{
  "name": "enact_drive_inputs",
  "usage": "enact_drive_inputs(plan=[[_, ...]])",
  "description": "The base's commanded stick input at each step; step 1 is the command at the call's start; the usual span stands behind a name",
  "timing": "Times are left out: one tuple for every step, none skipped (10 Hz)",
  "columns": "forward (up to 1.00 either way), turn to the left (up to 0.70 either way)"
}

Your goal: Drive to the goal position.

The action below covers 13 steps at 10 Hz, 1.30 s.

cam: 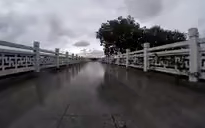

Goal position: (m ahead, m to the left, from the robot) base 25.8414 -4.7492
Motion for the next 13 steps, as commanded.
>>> enact_drive_inputs(plan=[[0.56,0.0],[0.55,0.0],[0.55,0.0],[0.55,0.0],[0.55,0.0],[0.55,0.0],[0.55,0.0],[0.55,0.0],[0.55,0.0],[0.55,0.0],[0.55,0.0],[0.55,0.0],[0.55,0.0]])
